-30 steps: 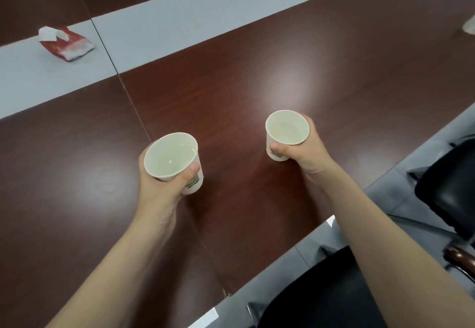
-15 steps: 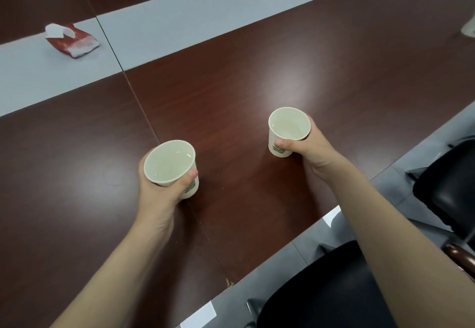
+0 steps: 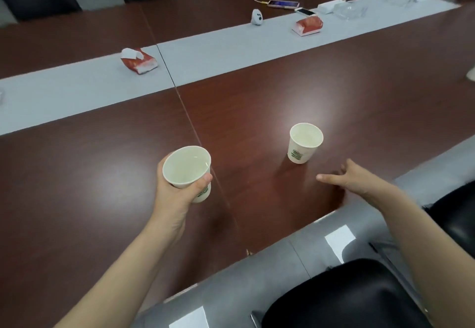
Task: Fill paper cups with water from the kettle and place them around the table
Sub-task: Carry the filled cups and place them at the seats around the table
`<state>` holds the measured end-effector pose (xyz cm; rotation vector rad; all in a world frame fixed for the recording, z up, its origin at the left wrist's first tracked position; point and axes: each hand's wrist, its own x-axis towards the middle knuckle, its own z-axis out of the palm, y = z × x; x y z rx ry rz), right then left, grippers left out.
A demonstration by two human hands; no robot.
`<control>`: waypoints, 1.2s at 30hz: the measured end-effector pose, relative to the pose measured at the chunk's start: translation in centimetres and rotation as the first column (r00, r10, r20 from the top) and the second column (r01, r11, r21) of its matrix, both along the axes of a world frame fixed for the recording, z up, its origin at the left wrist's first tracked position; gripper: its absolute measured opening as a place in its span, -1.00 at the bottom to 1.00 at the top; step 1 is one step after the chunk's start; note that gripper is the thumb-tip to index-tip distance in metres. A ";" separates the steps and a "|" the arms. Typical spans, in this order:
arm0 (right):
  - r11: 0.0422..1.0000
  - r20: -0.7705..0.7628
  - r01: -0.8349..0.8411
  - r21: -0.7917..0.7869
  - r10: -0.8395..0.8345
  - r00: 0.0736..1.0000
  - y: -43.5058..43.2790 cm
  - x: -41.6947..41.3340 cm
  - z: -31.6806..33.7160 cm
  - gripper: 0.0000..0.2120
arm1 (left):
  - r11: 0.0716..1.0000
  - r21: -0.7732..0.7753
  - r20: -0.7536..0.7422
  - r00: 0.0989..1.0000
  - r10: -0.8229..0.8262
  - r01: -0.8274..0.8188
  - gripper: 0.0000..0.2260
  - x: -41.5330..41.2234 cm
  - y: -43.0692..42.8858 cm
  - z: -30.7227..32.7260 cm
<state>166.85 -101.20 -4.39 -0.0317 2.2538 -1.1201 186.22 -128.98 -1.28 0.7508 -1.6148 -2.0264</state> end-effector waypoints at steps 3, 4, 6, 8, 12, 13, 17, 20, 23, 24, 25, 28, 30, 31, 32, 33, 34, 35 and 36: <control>0.990 0.008 -0.059 0.132 0.058 0.998 1.2 2.1 2.3 -0.21 | 0.999 -0.014 -0.008 0.999 0.033 -0.033 -0.29 2.9 0.5 1.4; 0.981 0.010 -0.092 0.172 0.092 0.996 1.4 2.9 2.9 -0.26 | 0.999 -0.016 -0.019 0.999 0.047 -0.047 -0.36 4.1 0.6 2.0; 0.953 0.012 -0.171 0.251 0.174 0.985 1.2 4.4 4.4 -0.34 | 0.998 -0.010 -0.022 0.998 0.064 -0.065 -0.43 6.2 1.0 2.9; 0.938 -0.012 -0.246 0.246 0.256 0.967 -0.3 6.6 6.3 -0.52 | 0.996 -0.008 -0.018 0.996 0.088 -0.088 -0.38 8.6 1.3 3.9; 0.895 -0.071 -0.436 0.093 0.443 0.894 -5.8 12.3 9.7 -0.38 | 0.989 -0.001 -0.033 0.989 0.146 -0.146 -0.40 14.1 1.7 5.8; 0.878 -0.075 -0.477 0.039 0.479 0.875 -7.4 14.2 10.7 -0.32 | 0.988 -0.003 -0.041 0.987 0.155 -0.156 -0.40 15.4 1.7 6.2; 0.740 -0.126 -0.641 -0.204 0.630 0.767 -13.4 22.3 14.5 -0.39 | 0.985 -0.024 -0.040 0.985 0.168 -0.169 -0.34 19.7 0.7 7.5; 0.603 -0.201 -0.722 -0.339 0.704 0.681 -18.0 28.0 16.1 -0.41 | 0.986 -0.040 -0.009 0.987 0.163 -0.163 -0.22 22.9 -1.7 8.0; 0.518 -0.208 -0.747 -0.418 0.746 0.633 -22.2 32.1 16.0 -0.42 | 0.981 -0.082 0.000 0.985 0.174 -0.174 -0.16 25.6 -4.3 8.5; 0.503 -0.202 -0.744 -0.439 0.752 0.628 -23.7 33.3 15.9 -0.42 | 0.977 -0.085 -0.005 0.981 0.196 -0.196 -0.15 26.5 -5.4 8.6; 0.497 -0.199 -0.736 -0.459 0.750 0.631 -24.9 34.0 15.6 -0.43 | 0.973 -0.089 -0.006 0.977 0.214 -0.214 -0.14 27.1 -6.2 8.7; 0.477 -0.166 -0.708 -0.522 0.756 0.632 -29.4 36.4 15.2 -0.47 | 0.953 -0.085 -0.020 0.956 0.292 -0.292 -0.16 29.4 -9.7 8.5; 0.479 -0.136 -0.682 -0.553 0.755 0.641 -32.1 37.5 14.7 -0.49 | 0.942 -0.079 -0.027 0.946 0.324 -0.325 -0.23 30.3 -11.3 8.2; 0.481 -0.121 -0.668 -0.568 0.754 0.645 -33.6 38.0 14.5 -0.50 | 0.936 -0.083 -0.039 0.940 0.340 -0.342 -0.26 30.8 -12.3 8.1; 0.480 -0.111 -0.659 -0.579 0.754 0.647 -35.0 38.4 14.1 -0.51 | 0.928 -0.096 -0.044 0.933 0.357 -0.360 -0.31 31.2 -13.2 7.8; 0.481 -0.100 -0.653 -0.585 0.756 0.647 -36.8 38.9 13.6 -0.53 | 0.920 -0.103 -0.052 0.926 0.374 -0.377 -0.37 31.7 -14.4 7.5; 0.483 -0.086 -0.643 -0.595 0.756 0.648 -38.3 39.3 13.0 -0.55 | 0.917 -0.108 -0.053 0.923 0.381 -0.385 -0.41 32.1 -15.5 7.2; 0.484 -0.074 -0.635 -0.602 0.758 0.648 -39.9 39.8 12.3 -0.57 | 0.914 -0.106 -0.057 0.920 0.388 -0.392 -0.44 32.5 -16.7 6.7; 0.486 -0.065 -0.622 -0.614 0.754 0.653 -41.5 40.3 11.6 -0.58 | 0.910 -0.110 -0.054 0.916 0.397 -0.401 -0.47 32.9 -17.9 6.2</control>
